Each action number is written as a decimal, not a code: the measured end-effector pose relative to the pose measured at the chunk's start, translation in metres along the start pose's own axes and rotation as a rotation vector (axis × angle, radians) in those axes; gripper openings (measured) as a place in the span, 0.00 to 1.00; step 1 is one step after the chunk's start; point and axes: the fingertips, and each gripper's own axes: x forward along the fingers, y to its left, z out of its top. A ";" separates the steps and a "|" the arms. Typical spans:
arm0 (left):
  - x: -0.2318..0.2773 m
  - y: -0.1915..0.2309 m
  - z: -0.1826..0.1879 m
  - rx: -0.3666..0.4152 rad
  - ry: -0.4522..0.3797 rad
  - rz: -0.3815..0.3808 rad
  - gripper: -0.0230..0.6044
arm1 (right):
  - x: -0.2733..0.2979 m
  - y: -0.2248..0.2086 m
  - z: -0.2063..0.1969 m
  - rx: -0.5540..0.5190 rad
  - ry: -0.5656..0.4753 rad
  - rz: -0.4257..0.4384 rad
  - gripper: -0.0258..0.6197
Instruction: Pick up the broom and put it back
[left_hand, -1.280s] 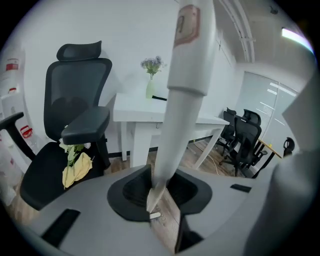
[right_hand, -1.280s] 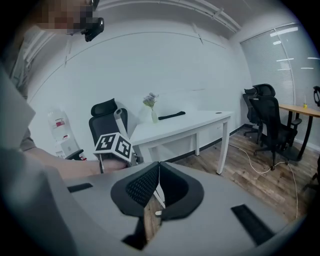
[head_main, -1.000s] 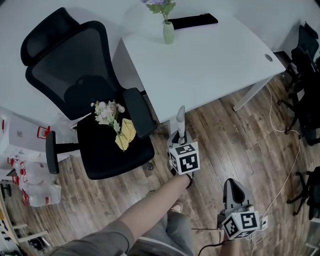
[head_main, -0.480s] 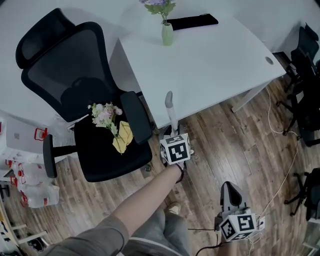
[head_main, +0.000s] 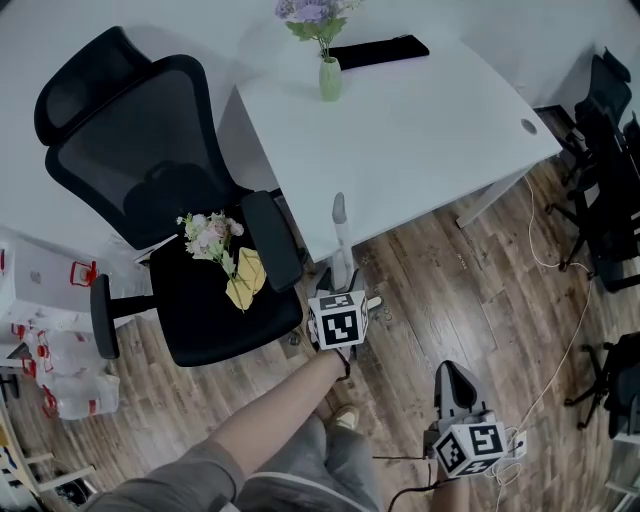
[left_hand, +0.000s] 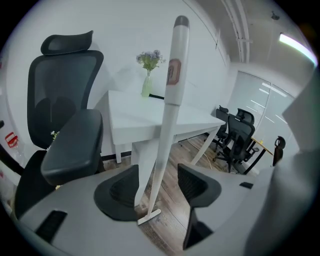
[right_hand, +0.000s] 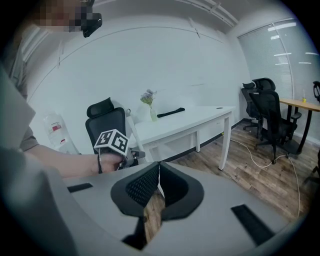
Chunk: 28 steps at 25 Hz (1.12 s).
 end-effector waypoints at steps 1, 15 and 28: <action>-0.009 0.000 0.000 0.008 0.003 -0.007 0.45 | -0.003 0.002 0.005 0.018 -0.006 0.008 0.09; -0.194 -0.017 0.128 0.214 -0.212 -0.108 0.36 | -0.088 0.079 0.157 -0.077 -0.225 0.094 0.09; -0.352 -0.018 0.220 0.441 -0.508 -0.113 0.15 | -0.206 0.139 0.244 -0.262 -0.437 0.090 0.09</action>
